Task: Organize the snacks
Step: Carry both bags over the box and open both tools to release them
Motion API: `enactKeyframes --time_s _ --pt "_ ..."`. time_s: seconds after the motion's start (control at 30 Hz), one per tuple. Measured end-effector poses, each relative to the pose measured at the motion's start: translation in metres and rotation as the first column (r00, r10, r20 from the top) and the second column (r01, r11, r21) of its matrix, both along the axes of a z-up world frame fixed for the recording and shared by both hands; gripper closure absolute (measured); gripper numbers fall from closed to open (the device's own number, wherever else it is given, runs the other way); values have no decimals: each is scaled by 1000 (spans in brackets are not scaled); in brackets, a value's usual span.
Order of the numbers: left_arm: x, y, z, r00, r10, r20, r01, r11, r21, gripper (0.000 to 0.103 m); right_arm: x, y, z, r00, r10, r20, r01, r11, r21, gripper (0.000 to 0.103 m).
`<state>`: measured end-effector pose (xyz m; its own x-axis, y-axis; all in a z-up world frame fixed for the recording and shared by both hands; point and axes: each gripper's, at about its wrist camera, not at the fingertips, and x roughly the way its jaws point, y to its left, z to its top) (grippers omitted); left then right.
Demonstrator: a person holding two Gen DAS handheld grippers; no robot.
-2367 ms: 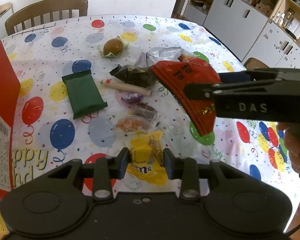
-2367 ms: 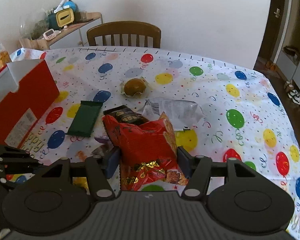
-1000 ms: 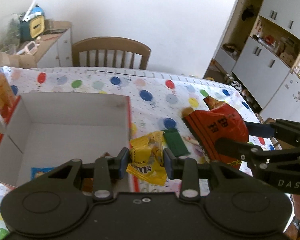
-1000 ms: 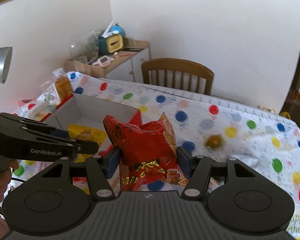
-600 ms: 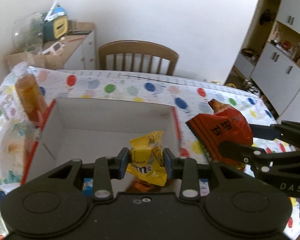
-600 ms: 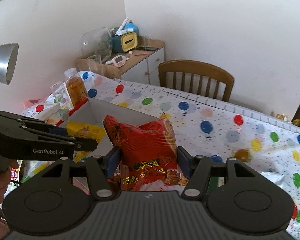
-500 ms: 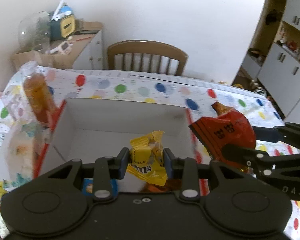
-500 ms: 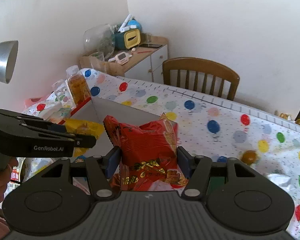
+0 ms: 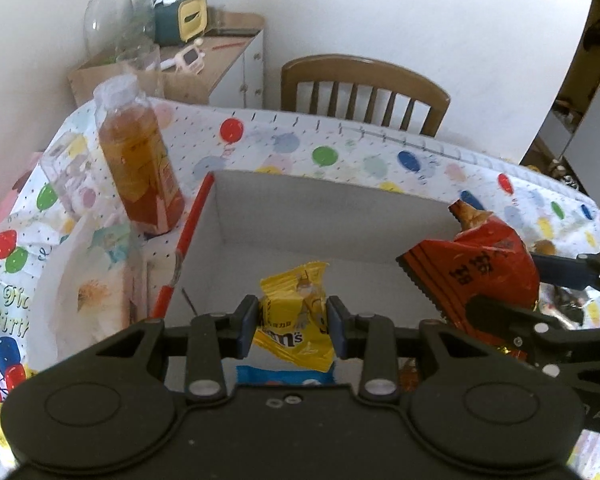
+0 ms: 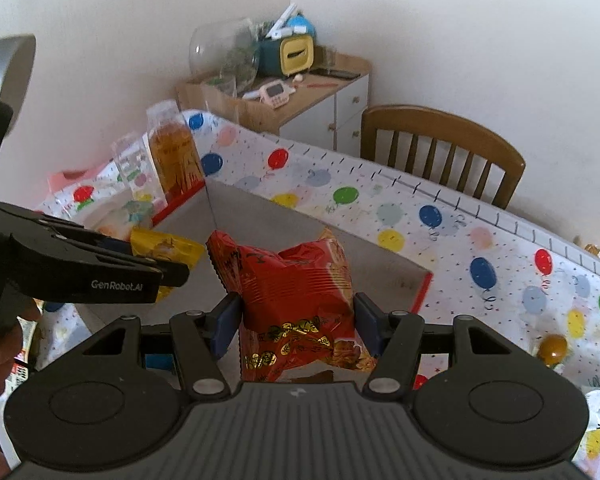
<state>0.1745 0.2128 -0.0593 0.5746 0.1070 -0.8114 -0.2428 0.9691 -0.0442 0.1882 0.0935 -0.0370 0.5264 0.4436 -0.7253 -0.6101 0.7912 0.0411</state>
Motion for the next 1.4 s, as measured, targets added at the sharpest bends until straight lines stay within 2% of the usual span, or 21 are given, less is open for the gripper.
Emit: enactKeyframes --time_s 0.17,0.53,0.8,1.07,1.13,1.23,1.4 --pt "7 9 -14 999 16 -30 -17 1000 -3 69 8 11 -18 1000 12 -29 -13 1000 -21 43" --pt "26 1 -49 990 -36 -135 43 998 43 69 12 27 -56 996 48 -72 -57 991 -122 42" --pt "34 -7 -68 975 -75 -208 87 995 51 67 11 28 -66 994 55 -94 -68 987 -144 41" --pt "34 -5 -70 975 -56 -217 69 996 51 65 12 26 -68 993 51 -111 -66 989 -131 36" --pt "34 -5 -68 976 -55 -211 67 996 53 62 11 26 -67 992 52 -111 -66 989 -131 35" --pt "32 -3 -63 979 -46 -196 55 997 45 51 11 24 -63 993 58 -106 -70 991 -116 33" --pt "25 -3 -52 985 -41 -168 49 998 41 47 10 16 -54 995 43 -94 -52 994 -93 32"
